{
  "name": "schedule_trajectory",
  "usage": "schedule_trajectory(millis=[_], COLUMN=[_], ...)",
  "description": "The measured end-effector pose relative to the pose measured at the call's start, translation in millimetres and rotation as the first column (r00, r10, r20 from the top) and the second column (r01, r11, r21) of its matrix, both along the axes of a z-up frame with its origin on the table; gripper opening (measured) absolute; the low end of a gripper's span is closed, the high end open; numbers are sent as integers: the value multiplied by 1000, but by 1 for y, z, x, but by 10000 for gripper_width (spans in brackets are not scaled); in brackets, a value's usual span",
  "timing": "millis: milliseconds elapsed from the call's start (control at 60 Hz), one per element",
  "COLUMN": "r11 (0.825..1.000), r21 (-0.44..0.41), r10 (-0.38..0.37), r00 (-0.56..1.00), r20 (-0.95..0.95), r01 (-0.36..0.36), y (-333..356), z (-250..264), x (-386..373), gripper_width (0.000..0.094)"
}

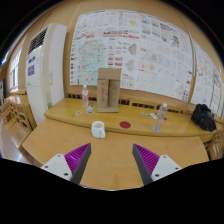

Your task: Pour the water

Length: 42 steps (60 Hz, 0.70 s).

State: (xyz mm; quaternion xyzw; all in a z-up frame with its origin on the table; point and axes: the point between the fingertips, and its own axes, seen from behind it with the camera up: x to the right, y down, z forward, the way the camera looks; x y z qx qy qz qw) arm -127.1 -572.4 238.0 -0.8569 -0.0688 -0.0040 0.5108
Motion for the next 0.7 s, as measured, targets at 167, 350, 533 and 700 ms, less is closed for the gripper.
schedule_trajectory(millis=[167, 350, 533, 700], r11=[998, 990, 984, 975], r21=[-45, -74, -3, 87], r10=[-48, -121, -179, -205], r00=[999, 992, 983, 979], r20=[-3, 26, 33, 6], r01=[48, 123, 180, 204], y=[14, 59, 153, 268], z=[-31, -94, -121, -122], x=[42, 133, 229, 298], gripper_width=[855, 848, 850, 847])
